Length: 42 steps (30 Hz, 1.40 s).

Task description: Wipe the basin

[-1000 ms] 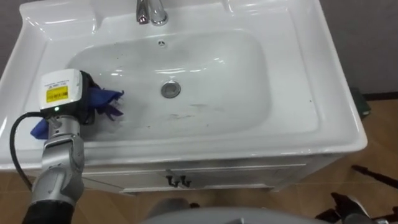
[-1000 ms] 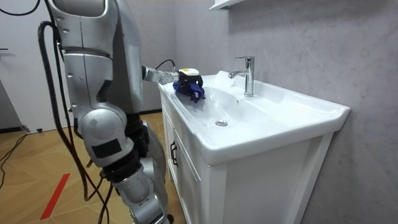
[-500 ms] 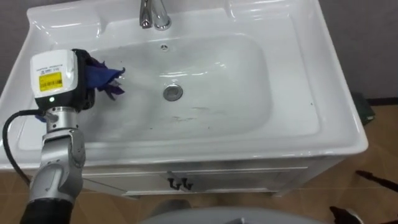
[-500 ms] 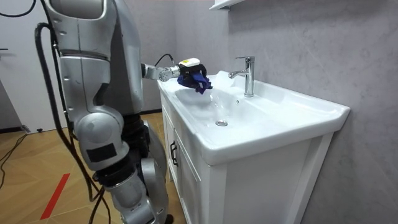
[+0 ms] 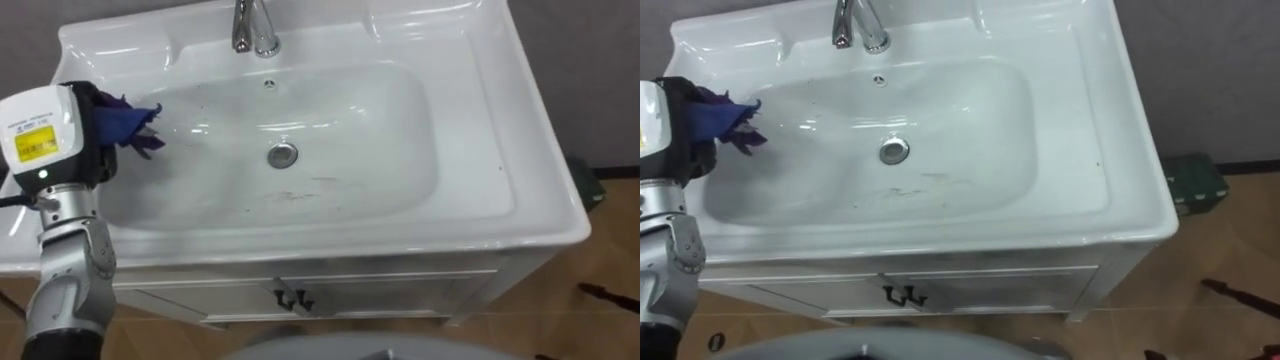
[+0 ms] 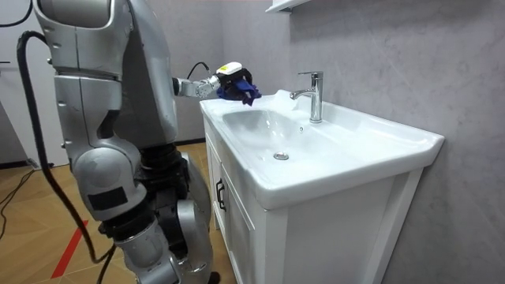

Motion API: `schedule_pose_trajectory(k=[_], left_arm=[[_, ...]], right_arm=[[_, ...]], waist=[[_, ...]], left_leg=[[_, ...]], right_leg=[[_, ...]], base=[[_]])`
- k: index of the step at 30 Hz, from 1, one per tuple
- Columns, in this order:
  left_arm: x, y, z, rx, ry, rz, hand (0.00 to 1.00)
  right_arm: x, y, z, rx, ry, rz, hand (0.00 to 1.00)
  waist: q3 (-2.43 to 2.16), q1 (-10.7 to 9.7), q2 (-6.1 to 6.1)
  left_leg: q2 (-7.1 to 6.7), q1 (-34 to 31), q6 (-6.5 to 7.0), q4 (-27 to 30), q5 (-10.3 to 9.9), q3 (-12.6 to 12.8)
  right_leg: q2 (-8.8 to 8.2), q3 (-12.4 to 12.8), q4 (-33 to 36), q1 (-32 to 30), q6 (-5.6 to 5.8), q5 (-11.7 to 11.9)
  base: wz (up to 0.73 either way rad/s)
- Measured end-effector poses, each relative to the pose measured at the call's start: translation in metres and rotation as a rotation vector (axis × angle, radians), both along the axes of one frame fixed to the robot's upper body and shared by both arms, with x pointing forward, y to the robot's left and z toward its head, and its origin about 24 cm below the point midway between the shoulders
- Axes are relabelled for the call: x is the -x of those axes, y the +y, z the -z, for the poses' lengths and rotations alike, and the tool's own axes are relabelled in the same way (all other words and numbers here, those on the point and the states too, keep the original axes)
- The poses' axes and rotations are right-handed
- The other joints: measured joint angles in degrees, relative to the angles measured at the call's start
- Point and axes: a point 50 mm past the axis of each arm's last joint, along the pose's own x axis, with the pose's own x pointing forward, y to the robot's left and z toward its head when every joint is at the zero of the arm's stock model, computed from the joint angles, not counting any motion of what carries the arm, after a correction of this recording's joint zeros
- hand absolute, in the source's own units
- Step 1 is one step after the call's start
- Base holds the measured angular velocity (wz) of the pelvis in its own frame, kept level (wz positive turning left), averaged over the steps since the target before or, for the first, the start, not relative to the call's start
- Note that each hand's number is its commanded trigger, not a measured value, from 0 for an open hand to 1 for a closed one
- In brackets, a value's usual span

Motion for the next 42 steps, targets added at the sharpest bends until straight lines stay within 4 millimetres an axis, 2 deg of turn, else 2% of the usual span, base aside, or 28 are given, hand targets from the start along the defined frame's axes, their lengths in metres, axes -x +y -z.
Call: schedule_pose_trajectory(k=[7,18,28,34,42], left_arm=[[0.002,0.005,-0.001,-0.002,-0.009,-0.024,1.00],[0.009,0.009,0.009,0.018,0.035,-0.061,1.00],[0.019,0.004,0.027,0.064,0.090,-0.099,1.00],[0.022,0.003,0.032,0.078,0.107,-0.117,1.00],[0.037,0.009,0.056,0.130,0.212,-0.182,1.00]], right_arm=[[0.005,0.001,0.000,-0.016,0.014,0.015,0.00],[0.006,0.001,0.001,-0.018,0.026,0.026,0.00],[0.002,0.001,0.000,-0.009,0.005,0.008,0.00],[0.001,0.001,0.000,0.006,-0.002,0.006,0.00],[0.002,0.000,-0.001,0.011,0.002,0.009,0.00]], waist=[[0.02,-0.11,-0.07],[-0.11,0.05,-0.81],[-0.19,-0.22,-0.44],[-0.18,-1.32,-0.39],[-0.30,-1.72,-0.25]], left_leg=[[-0.02,0.54,0.00,-0.58,0.00,0.05],[0.06,1.40,-0.02,-0.85,-0.06,1.27],[0.08,2.01,-0.04,-0.86,-0.30,1.41],[-0.01,2.14,-0.04,-1.33,-0.29,1.43],[-0.08,4.09,-0.04,-3.21,-0.28,2.21]], right_leg=[[0.03,0.49,0.02,0.13,0.00,0.00],[0.33,3.39,-0.07,0.09,-0.04,0.03],[0.47,4.44,-0.19,0.52,-0.05,0.03],[0.50,4.55,-0.34,0.51,-0.04,0.03],[0.58,5.57,-1.04,1.46,0.07,0.09]], base=[[-0.02],[-0.08],[-0.03],[0.00],[-0.06]])
